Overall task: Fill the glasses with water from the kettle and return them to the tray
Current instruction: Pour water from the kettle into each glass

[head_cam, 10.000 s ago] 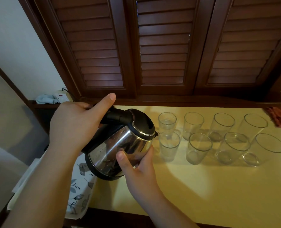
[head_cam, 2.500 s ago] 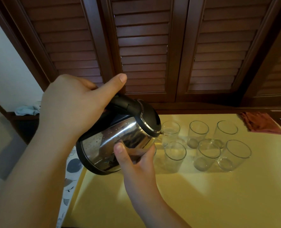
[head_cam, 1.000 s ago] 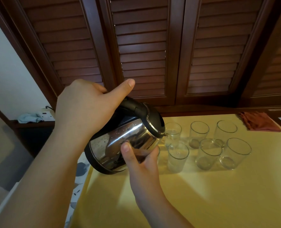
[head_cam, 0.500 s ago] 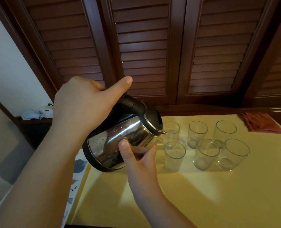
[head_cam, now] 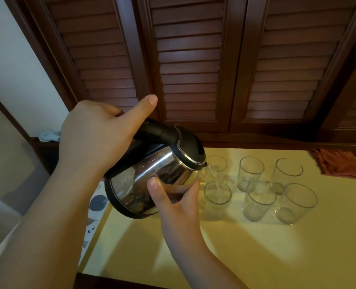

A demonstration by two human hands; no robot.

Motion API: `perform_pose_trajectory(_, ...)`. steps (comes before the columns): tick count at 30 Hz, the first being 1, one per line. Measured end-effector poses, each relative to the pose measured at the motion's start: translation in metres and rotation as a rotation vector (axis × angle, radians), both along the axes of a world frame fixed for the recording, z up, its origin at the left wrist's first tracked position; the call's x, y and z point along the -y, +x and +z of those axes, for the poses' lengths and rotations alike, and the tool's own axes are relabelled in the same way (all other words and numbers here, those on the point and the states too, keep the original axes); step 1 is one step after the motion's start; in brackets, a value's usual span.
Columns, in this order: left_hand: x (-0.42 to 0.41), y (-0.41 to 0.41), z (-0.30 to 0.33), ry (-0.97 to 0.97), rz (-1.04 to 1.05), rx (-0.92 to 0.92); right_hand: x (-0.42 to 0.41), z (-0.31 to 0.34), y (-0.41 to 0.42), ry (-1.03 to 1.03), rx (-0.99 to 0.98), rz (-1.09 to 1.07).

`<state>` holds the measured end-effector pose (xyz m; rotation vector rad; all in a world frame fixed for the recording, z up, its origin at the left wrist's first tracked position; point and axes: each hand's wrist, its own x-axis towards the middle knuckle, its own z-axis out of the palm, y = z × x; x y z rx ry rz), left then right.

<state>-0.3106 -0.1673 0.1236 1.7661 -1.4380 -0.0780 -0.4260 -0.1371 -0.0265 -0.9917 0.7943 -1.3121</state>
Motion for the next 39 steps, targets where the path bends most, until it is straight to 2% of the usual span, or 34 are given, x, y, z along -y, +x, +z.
perform_pose_trajectory(5, -0.001, -0.005, -0.001, -0.027, 0.060, -0.209, 0.014, 0.010, -0.017, -0.059, -0.029, -0.037)
perform_pose_trajectory(9, 0.004, -0.013, 0.002, -0.071, 0.082, -0.267, 0.028, 0.017, -0.032, -0.107, -0.058, -0.048)
perform_pose_trajectory(15, 0.024, -0.044, 0.009, -0.115, 0.035, -0.175, 0.040, 0.017, -0.054, -0.088, -0.041, -0.047)
perform_pose_trajectory(28, 0.064, -0.091, 0.008, -0.009, 0.016, 0.188, 0.064, -0.003, -0.088, 0.050, 0.028, 0.041)
perform_pose_trajectory(39, 0.079, -0.106, 0.002, -0.028, 0.060, 0.144, 0.082, -0.005, -0.101, 0.094, 0.055, 0.057)
